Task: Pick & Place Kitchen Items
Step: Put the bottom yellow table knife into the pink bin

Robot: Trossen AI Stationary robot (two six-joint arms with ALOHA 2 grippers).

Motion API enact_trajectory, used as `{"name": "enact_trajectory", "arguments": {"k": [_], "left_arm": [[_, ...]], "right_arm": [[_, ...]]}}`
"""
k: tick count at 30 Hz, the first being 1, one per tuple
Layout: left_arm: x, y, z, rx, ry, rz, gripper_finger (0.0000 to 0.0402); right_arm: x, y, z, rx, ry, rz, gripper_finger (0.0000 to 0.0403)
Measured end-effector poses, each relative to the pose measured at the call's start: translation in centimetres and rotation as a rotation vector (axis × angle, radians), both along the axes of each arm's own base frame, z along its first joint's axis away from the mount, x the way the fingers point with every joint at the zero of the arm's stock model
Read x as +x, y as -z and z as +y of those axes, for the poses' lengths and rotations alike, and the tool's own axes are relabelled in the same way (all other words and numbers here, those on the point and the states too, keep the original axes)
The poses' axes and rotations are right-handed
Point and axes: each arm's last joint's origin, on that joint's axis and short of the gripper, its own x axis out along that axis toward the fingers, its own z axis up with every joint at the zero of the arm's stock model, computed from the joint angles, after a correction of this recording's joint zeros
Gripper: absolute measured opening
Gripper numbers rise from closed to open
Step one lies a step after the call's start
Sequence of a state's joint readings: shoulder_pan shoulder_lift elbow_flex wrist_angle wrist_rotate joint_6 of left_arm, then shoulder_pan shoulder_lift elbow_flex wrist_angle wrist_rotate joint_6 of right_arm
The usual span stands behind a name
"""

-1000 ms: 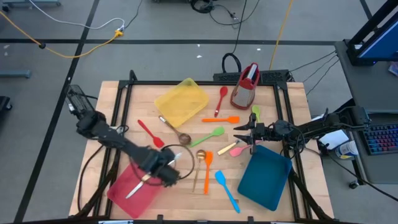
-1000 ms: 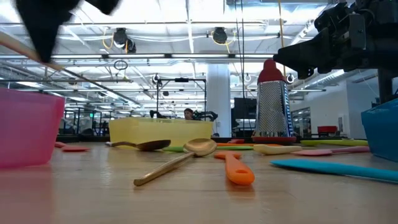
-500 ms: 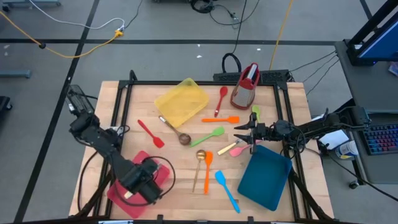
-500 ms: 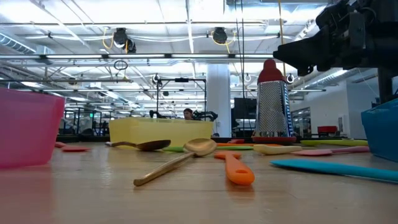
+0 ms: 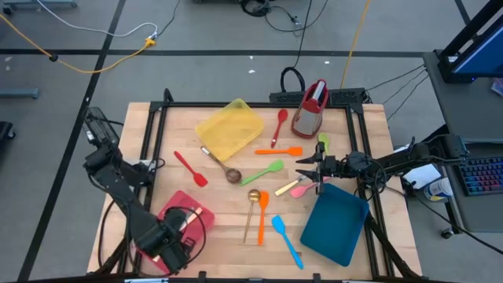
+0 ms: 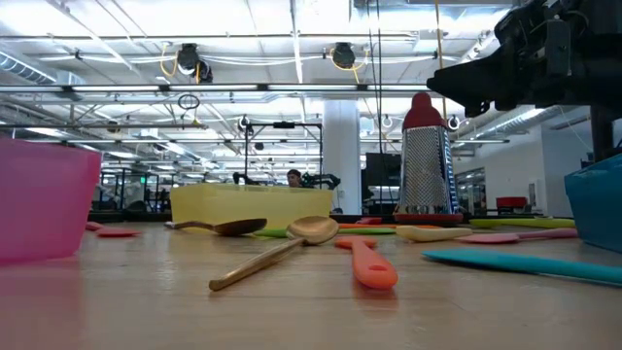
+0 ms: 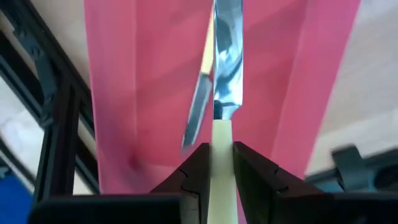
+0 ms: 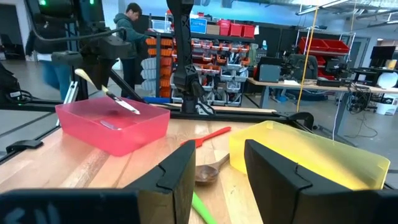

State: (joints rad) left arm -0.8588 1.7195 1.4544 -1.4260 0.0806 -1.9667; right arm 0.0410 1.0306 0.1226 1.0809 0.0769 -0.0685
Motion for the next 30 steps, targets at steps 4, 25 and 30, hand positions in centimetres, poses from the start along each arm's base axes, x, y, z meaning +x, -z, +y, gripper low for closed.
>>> {"name": "enact_trajectory", "arguments": {"k": [4, 25, 30], "left_arm": [[-0.6, 1.5, -0.1, 0.019, 0.0, 0.009, 0.0067], [-2.5, 11.2, 2.1, 0.02, 0.014, 0.014, 0.0067], [-2.9, 11.7, 2.5, 0.038, -0.032, 0.039, 0.0067]], "right_arm": [[0.0, 0.0, 0.0, -0.008, 0.001, 0.0, 0.0132], [0.0, -0.1, 0.0, -0.029, 0.003, -0.01, 0.0132], [0.0, -0.1, 0.0, -0.029, 0.003, -0.01, 0.0132]]}}
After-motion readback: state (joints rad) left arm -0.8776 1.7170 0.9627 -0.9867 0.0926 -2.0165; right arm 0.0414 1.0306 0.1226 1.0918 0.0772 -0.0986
